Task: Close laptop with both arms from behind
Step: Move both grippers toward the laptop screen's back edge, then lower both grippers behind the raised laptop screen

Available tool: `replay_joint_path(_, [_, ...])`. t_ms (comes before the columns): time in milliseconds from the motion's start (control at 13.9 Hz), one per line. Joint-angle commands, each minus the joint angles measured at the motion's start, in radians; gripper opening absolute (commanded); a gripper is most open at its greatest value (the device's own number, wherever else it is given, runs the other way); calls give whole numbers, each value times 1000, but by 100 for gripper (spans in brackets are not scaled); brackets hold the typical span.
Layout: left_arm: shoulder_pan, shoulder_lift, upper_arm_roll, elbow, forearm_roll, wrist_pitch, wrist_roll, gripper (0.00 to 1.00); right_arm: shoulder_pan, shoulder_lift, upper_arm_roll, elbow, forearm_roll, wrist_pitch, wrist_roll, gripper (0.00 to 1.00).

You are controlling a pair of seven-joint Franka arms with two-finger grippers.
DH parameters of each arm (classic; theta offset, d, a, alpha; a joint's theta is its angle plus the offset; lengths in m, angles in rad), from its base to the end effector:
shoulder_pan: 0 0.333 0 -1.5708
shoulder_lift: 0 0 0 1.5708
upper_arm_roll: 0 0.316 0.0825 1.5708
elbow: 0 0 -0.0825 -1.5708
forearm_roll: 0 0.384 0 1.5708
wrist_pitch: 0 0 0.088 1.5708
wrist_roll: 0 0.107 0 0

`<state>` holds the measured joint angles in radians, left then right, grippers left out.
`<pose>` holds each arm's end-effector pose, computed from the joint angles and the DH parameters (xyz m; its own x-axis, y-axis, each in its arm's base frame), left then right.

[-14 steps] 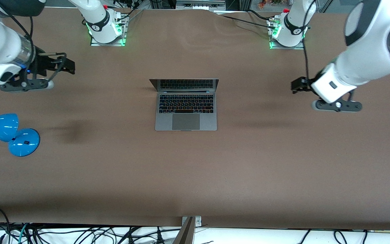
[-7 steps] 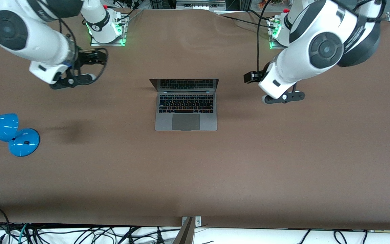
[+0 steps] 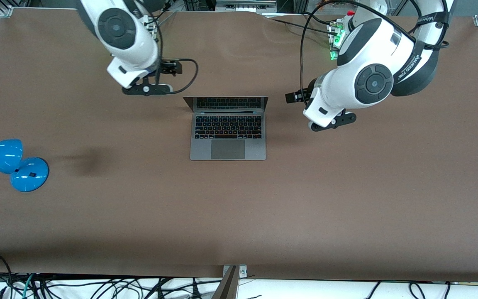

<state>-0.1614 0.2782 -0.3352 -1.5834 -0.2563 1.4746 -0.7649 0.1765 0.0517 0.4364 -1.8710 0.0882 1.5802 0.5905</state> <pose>0.5211 -0.2938 0.4654 0.8374 0.2494 -0.4863 0.2807 -0.9598 -0.0089 0.4333 0.3124 0.4622 0.9428 -0.0076 -0.3334 0.0265 -0.9949 0.0976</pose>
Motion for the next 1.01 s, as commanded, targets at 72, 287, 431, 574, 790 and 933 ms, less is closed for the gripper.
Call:
replay_joint_path(72, [-3, -118, -56, -173, -59, 12, -23, 97, -12, -27, 108, -122, 19, 142, 125, 57])
replay_joint_path(287, [-6, -91, -103, -187, -96, 9, -68, 59, -12, 11, 127, -112, 86, 178, 167, 0])
replay_joint_path(431, [-15, -47, -104, -171, -155, 12, -114, 13, 0, 22, 130, -112, 88, 191, 164, 0])
replay_joint_path(574, [-47, -14, -105, -168, -166, 24, -119, 0, 6, 42, 130, -112, 81, 210, 163, 0])
replay_joint_path(790, [-99, 34, -105, -168, -185, 87, -158, 0, 32, 83, 130, -108, 30, 225, 164, 0])
replay_joint_path(933, [-122, 74, -105, -168, -193, 162, -185, 0, 32, 92, 128, -105, 27, 228, 164, 0])
